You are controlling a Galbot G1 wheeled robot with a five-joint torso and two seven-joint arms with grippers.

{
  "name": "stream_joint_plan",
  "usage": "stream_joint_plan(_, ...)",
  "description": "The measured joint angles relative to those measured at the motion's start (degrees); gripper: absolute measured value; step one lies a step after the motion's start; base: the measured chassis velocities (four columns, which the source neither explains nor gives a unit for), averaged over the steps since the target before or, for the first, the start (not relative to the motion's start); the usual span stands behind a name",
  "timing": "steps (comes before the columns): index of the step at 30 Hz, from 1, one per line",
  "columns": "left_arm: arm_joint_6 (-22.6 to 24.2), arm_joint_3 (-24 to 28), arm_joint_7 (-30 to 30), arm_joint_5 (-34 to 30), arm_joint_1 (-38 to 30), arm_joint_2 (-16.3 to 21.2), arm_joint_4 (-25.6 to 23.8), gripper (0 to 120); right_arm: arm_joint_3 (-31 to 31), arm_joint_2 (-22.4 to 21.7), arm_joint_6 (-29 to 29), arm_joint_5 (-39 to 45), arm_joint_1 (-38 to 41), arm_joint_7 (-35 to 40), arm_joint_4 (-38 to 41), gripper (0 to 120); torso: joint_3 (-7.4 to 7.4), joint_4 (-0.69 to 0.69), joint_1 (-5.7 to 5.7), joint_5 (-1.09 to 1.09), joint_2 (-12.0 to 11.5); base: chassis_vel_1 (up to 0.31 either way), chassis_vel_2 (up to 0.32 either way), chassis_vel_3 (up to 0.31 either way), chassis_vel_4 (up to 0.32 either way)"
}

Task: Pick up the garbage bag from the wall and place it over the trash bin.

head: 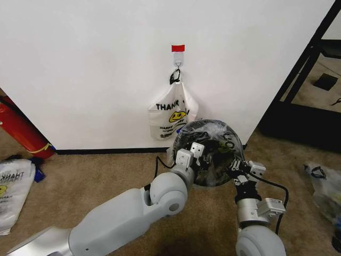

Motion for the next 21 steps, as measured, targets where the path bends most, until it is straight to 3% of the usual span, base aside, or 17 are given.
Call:
stream_joint_plan(6,-3.8,1.1,1.1,0.5,-1.8,-0.6,1.3,0,-0.5,1.0,0.1,-0.3,-0.3,0.0,0.6,0,0.00,0.01,0.00,0.01,0.0,0.000,0.000,0.000,0.000)
stream_joint_plan(11,-3.8,2.6,0.3,1.8,-2.8,-3.6,5.3,0,-1.0,1.6,0.5,-1.0,-1.8,-0.7,1.7,0,0.00,-0.01,0.00,0.00,0.0,0.000,0.000,0.000,0.000)
stream_joint_plan(21,-1.0,3.5,-1.0,2.4,-2.7,-5.2,9.0,0,-1.7,1.9,0.6,-0.5,-2.2,-0.8,2.3,0,0.00,0.00,0.00,0.01,0.0,0.000,0.000,0.000,0.000)
